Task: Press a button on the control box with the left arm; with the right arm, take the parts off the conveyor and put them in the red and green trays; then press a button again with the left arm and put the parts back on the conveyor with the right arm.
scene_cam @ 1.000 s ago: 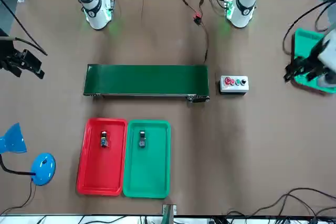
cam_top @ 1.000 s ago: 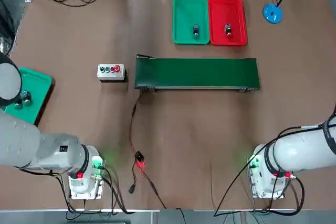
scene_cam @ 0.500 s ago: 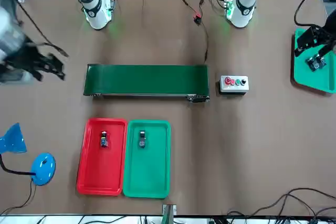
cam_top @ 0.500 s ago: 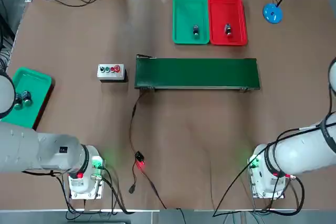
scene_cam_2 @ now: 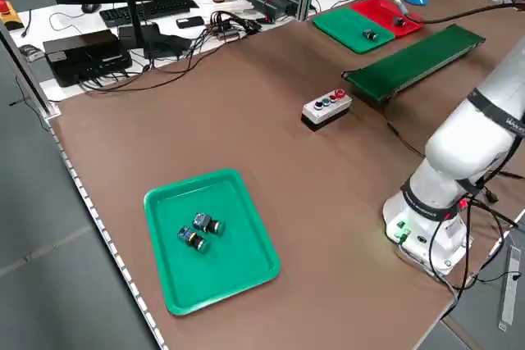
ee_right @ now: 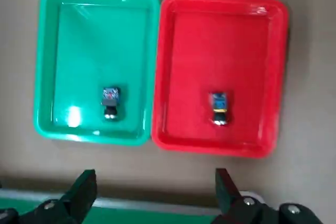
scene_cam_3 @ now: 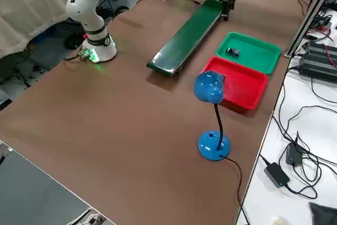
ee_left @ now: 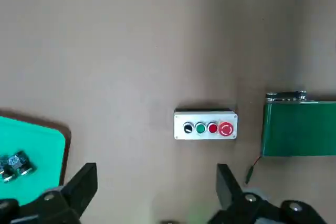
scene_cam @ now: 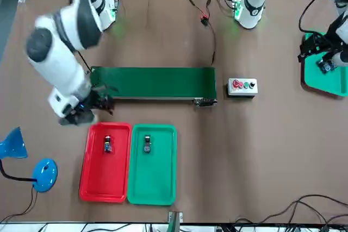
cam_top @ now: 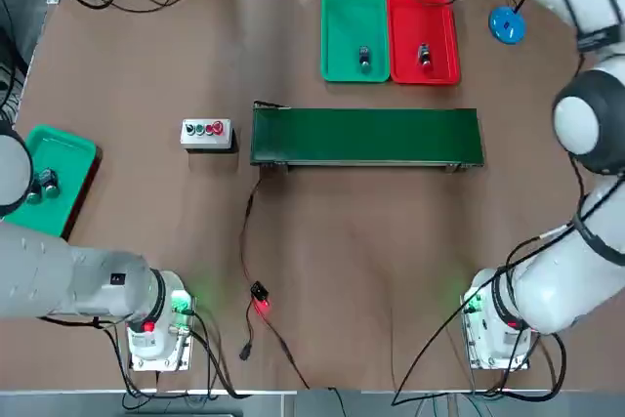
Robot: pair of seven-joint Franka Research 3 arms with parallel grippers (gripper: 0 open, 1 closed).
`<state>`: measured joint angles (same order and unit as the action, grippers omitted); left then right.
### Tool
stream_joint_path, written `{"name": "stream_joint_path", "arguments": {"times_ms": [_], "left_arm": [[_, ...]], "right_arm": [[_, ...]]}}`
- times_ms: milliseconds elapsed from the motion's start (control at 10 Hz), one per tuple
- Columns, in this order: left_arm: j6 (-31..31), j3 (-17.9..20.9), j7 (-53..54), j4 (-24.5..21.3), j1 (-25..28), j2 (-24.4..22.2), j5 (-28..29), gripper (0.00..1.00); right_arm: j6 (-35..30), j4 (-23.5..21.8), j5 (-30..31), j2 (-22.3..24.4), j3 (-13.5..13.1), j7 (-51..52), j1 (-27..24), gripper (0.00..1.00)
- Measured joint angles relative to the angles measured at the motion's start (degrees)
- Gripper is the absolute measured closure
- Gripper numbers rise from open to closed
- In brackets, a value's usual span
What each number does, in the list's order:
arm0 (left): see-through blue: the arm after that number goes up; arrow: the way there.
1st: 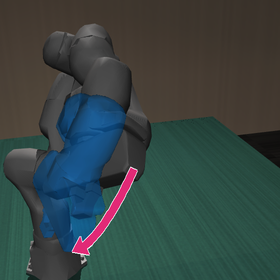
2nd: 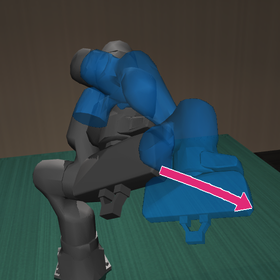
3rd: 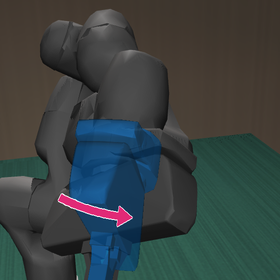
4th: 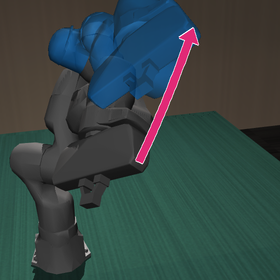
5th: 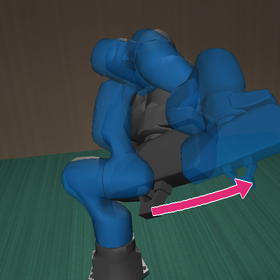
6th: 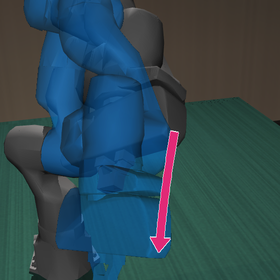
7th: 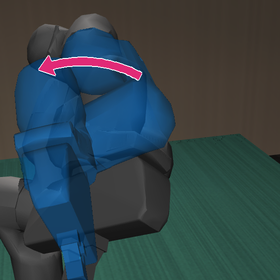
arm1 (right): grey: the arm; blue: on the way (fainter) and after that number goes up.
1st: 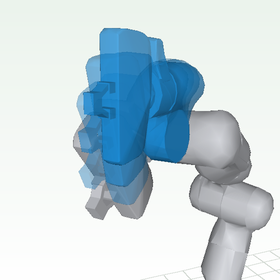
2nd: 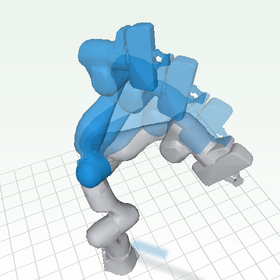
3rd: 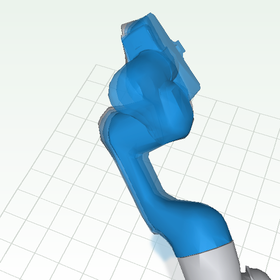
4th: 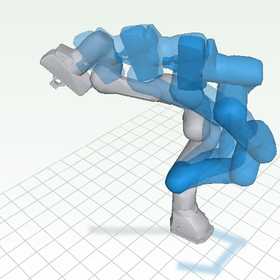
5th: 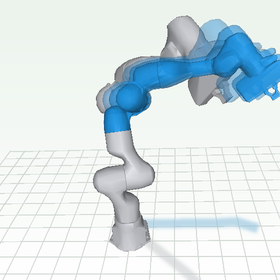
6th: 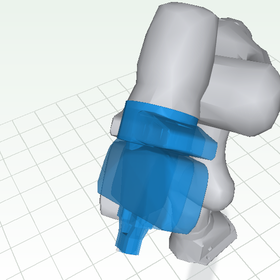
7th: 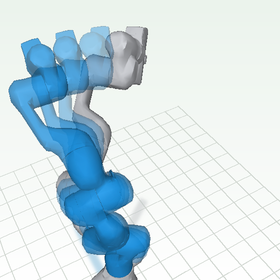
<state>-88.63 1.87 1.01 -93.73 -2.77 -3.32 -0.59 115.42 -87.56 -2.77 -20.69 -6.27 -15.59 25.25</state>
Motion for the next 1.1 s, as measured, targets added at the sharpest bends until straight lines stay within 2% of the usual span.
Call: {"name": "stream_joint_path", "arguments": {"times_ms": [500,900,1100], "left_arm": [[0.0,0.3,-0.7,0.9,0.5,0.6,-0.1,0.00],[0.1,0.1,-0.8,2.0,0.5,0.5,-0.2,0.00],[0.4,0.0,-0.9,2.1,0.2,0.5,-0.2,0.00]], "right_arm": [[22.1,0.2,-1.7,-14.0,0.7,-7.6,3.6,0.00],[34.5,2.6,-5.1,-23.2,1.6,-9.0,4.3,0.00],[37.6,2.9,-5.1,-26.4,1.6,-9.4,4.3,0.00]]}}
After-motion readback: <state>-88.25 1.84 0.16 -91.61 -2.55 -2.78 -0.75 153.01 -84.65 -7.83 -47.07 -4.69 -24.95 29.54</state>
